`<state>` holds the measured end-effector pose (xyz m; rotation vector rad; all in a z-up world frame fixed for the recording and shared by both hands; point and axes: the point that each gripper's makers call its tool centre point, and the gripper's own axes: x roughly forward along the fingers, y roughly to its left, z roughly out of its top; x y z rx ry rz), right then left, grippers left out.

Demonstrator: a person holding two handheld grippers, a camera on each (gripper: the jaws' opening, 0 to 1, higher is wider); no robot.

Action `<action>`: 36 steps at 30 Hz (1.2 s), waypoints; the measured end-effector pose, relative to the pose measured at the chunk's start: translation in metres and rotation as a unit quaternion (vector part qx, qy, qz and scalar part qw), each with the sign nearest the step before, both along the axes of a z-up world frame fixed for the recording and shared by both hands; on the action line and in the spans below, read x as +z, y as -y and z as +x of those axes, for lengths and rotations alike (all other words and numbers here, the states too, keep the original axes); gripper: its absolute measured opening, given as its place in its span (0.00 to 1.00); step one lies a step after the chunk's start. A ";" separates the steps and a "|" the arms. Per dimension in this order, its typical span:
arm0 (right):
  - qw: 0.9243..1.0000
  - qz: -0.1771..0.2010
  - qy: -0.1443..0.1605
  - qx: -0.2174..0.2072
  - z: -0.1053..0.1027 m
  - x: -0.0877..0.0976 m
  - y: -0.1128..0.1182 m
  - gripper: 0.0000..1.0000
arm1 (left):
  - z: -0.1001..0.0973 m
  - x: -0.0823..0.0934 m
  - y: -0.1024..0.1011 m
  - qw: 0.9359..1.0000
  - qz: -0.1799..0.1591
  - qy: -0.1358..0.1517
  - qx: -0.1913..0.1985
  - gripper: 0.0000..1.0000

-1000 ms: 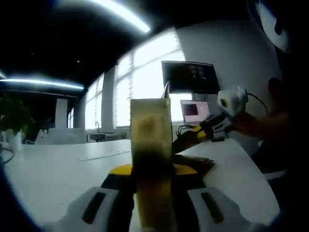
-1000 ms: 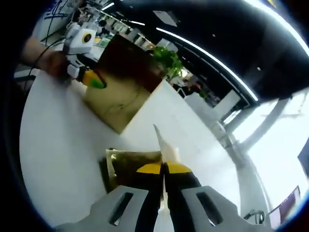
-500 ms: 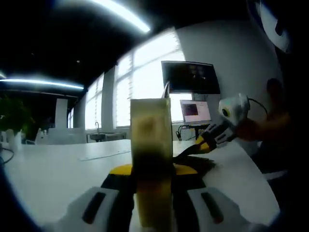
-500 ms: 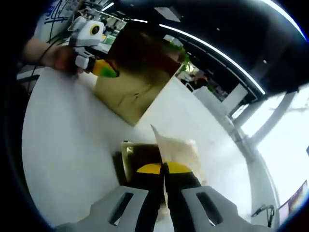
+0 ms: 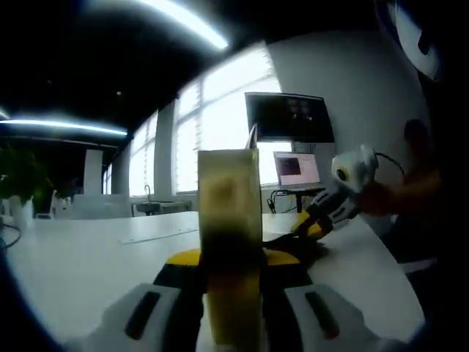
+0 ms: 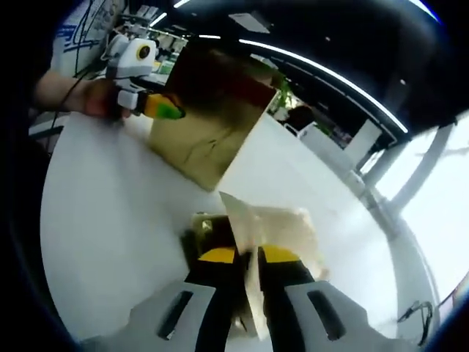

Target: Extract single mask from mask box in order stack masks on table

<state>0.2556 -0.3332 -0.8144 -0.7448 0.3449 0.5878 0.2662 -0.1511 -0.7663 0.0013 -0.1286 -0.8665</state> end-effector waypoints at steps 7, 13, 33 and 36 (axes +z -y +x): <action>0.999 0.037 -0.002 -0.005 -0.001 0.009 0.000 0.16 | 0.000 0.000 -0.001 1.000 0.000 0.000 0.001 0.32; 0.998 0.065 -0.016 0.002 -0.009 0.013 -0.005 0.16 | 0.000 0.000 -0.001 1.000 0.000 0.000 0.000 0.32; 0.933 0.356 0.023 0.052 -0.013 0.092 -0.019 0.21 | 0.000 0.000 -0.001 1.000 0.001 0.001 0.001 0.32; 0.930 0.361 0.041 0.047 -0.014 0.101 -0.017 0.12 | 0.000 0.000 -0.001 1.000 0.001 0.001 0.002 0.32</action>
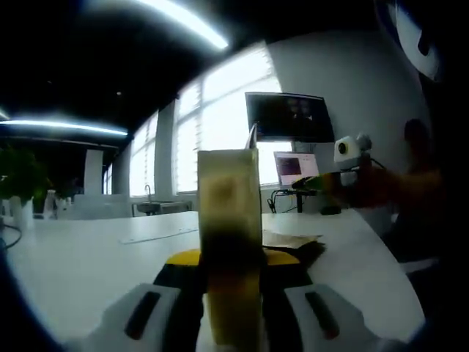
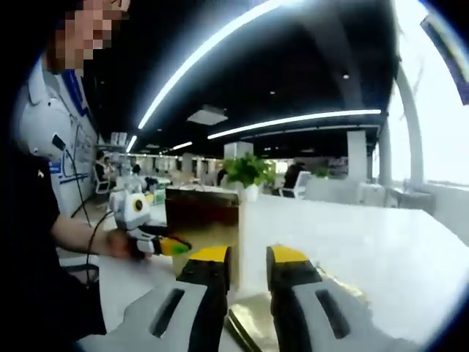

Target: Extract single mask from mask box in order stack masks on table

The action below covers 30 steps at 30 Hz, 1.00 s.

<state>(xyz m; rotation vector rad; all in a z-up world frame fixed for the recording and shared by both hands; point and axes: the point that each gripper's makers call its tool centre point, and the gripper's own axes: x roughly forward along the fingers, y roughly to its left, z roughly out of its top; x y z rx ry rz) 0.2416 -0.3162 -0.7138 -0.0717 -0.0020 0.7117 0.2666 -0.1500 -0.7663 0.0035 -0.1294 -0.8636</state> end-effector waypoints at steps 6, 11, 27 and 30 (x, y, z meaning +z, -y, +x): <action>0.998 0.058 -0.007 -0.007 -0.001 0.018 0.008 0.00 | 0.000 0.000 0.000 1.000 0.000 0.000 0.000 0.32; 0.998 0.061 0.017 0.013 -0.004 0.026 0.004 0.00 | 0.000 0.000 0.000 1.000 0.001 0.001 0.000 0.32; 0.996 0.048 0.057 0.050 -0.019 0.038 -0.012 0.00 | 0.000 0.000 0.000 1.000 0.001 0.001 0.000 0.32; 0.995 0.060 0.062 0.053 -0.022 0.039 -0.011 0.05 | 0.000 0.000 0.001 1.000 0.001 0.001 0.000 0.32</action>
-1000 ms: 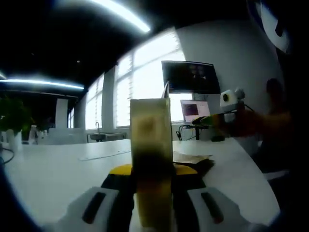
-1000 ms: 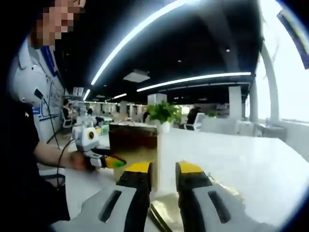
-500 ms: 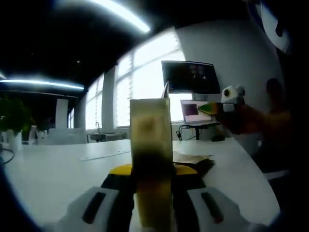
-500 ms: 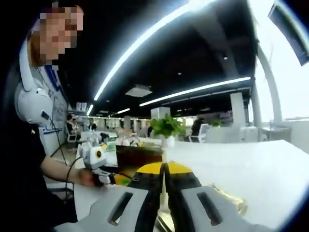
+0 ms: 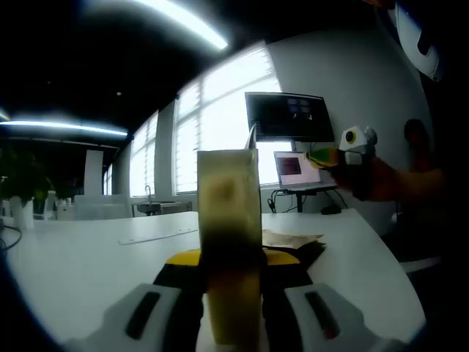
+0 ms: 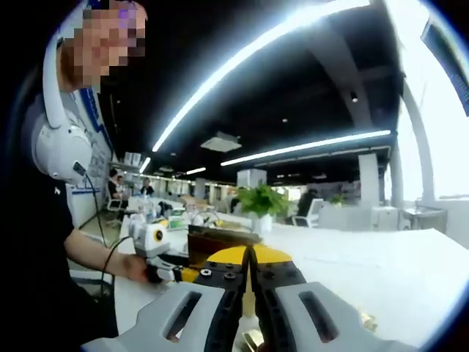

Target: Extract single mask from mask box in order stack masks on table

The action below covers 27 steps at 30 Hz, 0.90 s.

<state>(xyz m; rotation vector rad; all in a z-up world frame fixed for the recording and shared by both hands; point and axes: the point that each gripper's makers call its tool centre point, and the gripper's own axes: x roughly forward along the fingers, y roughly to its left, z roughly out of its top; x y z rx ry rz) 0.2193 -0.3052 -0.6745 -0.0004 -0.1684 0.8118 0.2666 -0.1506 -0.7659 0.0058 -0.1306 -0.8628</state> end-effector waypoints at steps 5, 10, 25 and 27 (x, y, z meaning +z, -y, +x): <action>0.999 -0.030 -0.018 -0.003 -0.001 -0.012 -0.002 0.10 | 0.000 0.000 0.000 1.000 0.000 0.000 -0.001 0.32; 0.998 -0.049 -0.029 -0.016 0.001 -0.019 -0.003 0.08 | 0.000 0.000 0.000 1.000 0.000 0.000 -0.001 0.32; 0.998 -0.039 -0.046 -0.030 0.012 -0.023 0.007 0.16 | 0.000 0.000 0.000 1.000 0.000 0.001 -0.001 0.32; 0.998 -0.042 -0.047 -0.031 0.012 -0.023 0.008 0.19 | 0.000 0.000 0.000 1.000 0.000 0.001 -0.001 0.32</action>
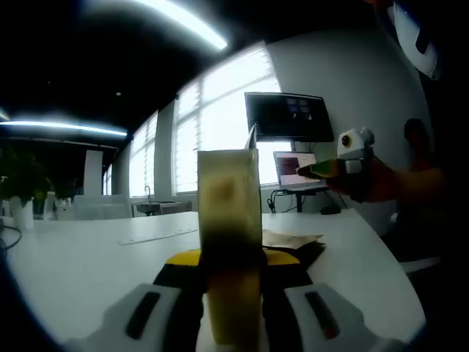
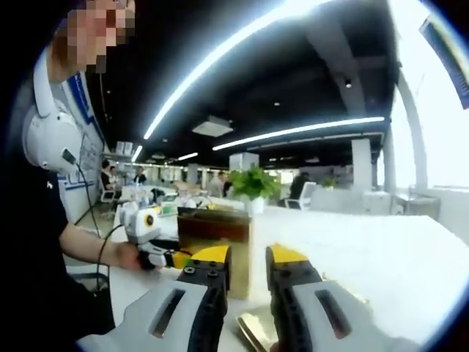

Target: Extract single mask from mask box in order stack masks on table

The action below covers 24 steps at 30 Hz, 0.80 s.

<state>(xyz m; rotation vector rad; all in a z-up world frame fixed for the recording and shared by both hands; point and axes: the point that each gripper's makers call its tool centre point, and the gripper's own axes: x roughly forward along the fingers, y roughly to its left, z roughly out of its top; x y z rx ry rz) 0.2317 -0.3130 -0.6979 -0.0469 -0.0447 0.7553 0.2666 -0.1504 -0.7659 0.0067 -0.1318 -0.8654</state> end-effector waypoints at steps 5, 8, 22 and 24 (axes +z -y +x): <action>1.000 -0.016 0.004 -0.005 0.005 0.005 0.002 0.20 | 0.000 0.000 0.000 1.000 0.000 0.000 0.000 0.32; 1.000 -0.021 0.006 0.000 0.006 0.011 0.000 0.18 | 0.000 0.000 0.000 1.000 0.000 0.000 0.000 0.32; 0.993 -0.112 0.014 0.048 0.015 0.038 -0.022 0.24 | 0.000 0.000 0.000 1.000 -0.003 -0.005 0.001 0.32; 0.992 -0.113 0.017 0.052 0.017 0.044 -0.024 0.24 | 0.002 0.000 -0.002 1.000 -0.012 -0.017 0.003 0.31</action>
